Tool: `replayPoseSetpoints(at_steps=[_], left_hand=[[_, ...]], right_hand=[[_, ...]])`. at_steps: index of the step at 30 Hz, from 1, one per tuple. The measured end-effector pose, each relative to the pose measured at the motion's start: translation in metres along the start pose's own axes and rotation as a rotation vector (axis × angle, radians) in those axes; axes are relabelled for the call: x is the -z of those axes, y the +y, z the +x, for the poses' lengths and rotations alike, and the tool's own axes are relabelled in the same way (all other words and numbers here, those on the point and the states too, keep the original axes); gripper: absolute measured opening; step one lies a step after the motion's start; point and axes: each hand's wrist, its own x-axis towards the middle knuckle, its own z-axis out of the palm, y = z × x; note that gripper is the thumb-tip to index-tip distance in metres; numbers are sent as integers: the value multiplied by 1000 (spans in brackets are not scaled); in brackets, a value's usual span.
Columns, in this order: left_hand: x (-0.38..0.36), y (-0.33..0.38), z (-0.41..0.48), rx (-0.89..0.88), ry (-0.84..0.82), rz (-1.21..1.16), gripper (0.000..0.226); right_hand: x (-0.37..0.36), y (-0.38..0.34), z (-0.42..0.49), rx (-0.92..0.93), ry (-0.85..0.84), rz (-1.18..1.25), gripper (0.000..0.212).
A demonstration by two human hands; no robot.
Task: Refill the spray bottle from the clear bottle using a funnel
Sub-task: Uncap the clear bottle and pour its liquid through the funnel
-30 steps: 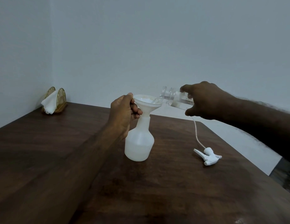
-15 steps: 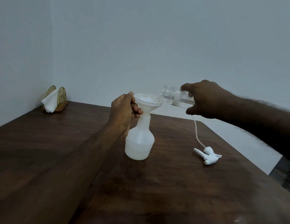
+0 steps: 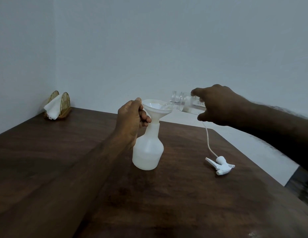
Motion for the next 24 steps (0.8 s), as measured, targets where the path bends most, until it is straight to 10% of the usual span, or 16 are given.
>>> replayPoseSetpoints(at_steps=[24], left_hand=[[1, -1, 1, -23, 0, 20, 33]], right_hand=[[2, -1, -2, 12, 11, -30, 57]])
